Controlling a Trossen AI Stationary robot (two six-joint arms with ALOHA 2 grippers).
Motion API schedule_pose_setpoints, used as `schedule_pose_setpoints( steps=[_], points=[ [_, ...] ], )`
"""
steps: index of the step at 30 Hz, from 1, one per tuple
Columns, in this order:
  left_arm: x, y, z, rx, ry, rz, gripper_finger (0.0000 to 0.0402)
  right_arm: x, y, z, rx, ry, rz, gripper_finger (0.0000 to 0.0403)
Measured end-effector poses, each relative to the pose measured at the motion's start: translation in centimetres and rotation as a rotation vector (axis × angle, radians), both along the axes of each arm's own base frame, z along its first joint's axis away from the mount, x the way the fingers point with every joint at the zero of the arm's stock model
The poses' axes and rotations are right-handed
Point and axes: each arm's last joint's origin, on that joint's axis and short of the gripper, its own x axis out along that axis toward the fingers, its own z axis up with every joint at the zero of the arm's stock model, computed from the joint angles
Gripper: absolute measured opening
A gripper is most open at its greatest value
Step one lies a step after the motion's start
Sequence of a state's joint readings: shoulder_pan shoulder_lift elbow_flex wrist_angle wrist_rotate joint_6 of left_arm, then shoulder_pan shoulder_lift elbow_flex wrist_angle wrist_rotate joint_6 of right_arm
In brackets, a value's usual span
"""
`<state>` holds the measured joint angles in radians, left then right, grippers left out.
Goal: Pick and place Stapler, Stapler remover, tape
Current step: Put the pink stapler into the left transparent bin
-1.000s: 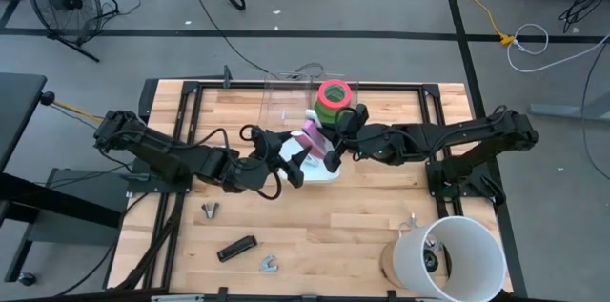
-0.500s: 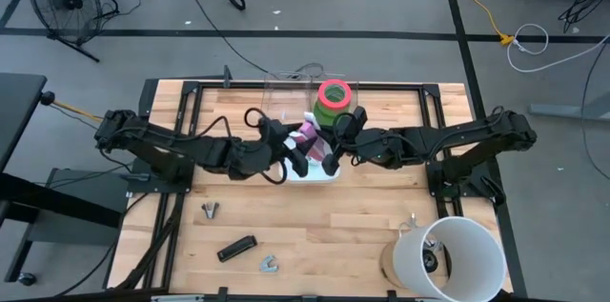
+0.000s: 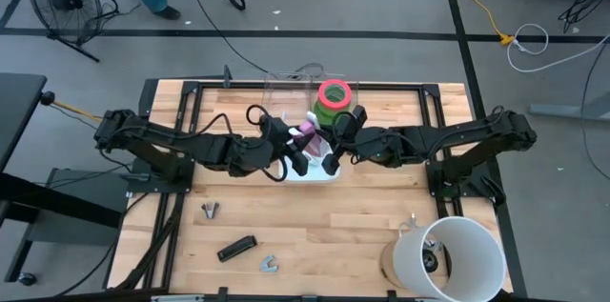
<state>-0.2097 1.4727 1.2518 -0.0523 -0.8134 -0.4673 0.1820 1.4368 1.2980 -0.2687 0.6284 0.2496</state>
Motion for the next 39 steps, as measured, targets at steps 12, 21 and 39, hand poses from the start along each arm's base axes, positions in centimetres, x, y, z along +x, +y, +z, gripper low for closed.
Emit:
schedule_pose_setpoints(
  steps=[12,21,39],
  points=[
    [-0.3,0.3,-0.4,0.023,0.074,0.005,0.0128,-3.0,-0.7,2.0,-0.033,0.030,0.035,0.0149],
    [-2.1,4.4,-0.2,0.026,0.181,0.156,0.0128,-5.2,1.2,1.8,0.115,0.099,0.119,0.0159],
    [-6.3,19.5,-1.4,-0.286,0.291,0.140,0.0128,-2.4,7.9,-5.5,0.071,0.255,0.305,0.0113]
  ],
)
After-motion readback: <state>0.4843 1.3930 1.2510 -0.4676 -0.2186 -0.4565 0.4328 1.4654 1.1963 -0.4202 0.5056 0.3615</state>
